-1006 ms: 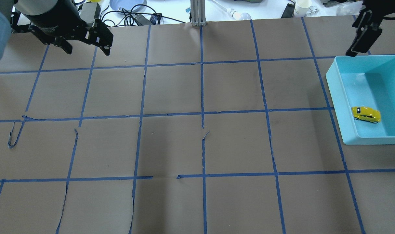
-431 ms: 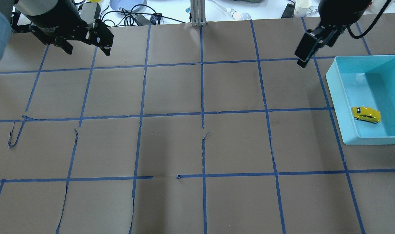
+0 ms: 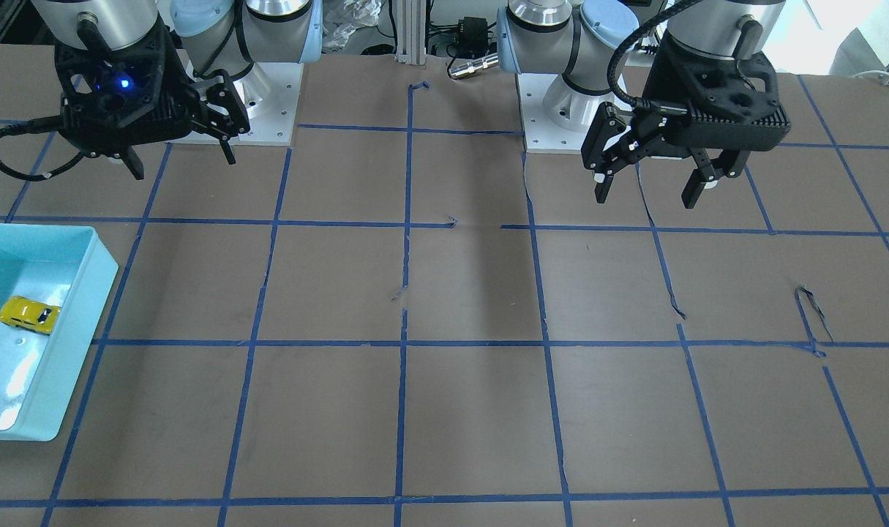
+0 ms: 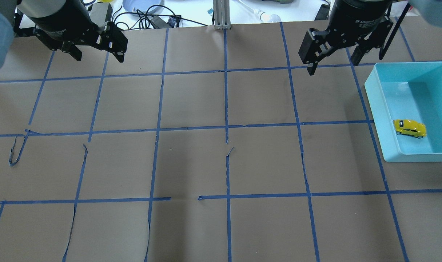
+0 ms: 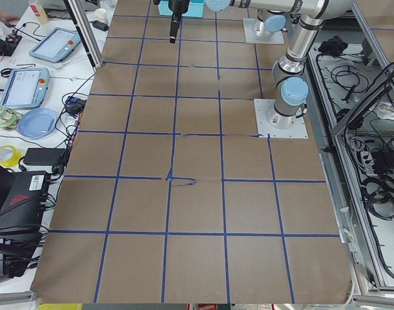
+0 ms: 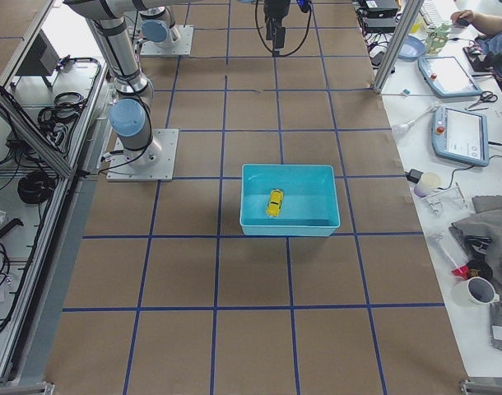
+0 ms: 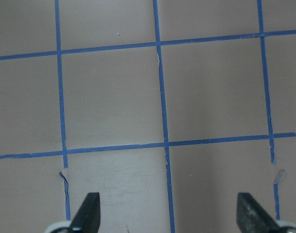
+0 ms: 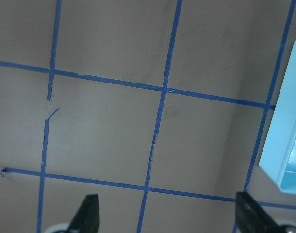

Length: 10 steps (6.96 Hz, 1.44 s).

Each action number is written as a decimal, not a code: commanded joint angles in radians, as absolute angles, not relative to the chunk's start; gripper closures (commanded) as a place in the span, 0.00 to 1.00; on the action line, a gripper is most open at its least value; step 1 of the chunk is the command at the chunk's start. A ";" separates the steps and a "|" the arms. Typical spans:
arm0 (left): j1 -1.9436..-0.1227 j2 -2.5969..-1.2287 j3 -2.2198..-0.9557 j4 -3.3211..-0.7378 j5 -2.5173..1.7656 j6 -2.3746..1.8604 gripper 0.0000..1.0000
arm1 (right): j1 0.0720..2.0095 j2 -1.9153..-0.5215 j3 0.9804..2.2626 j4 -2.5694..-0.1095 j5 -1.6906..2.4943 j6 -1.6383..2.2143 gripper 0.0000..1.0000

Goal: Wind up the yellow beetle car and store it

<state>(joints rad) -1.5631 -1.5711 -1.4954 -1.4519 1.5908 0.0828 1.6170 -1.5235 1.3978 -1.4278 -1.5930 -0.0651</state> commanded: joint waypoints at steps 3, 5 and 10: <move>-1.563 -1.571 -1.496 -1.453 1.592 0.083 0.00 | 1.617 -1.519 1.411 -1.545 -1.580 0.075 0.00; -1.565 -1.569 -1.499 -1.454 1.592 0.083 0.00 | 1.612 -1.514 1.413 -1.558 -1.580 0.074 0.00; -1.563 -1.566 -1.499 -1.459 1.592 0.084 0.00 | 1.612 -1.516 1.413 -1.557 -1.578 0.069 0.00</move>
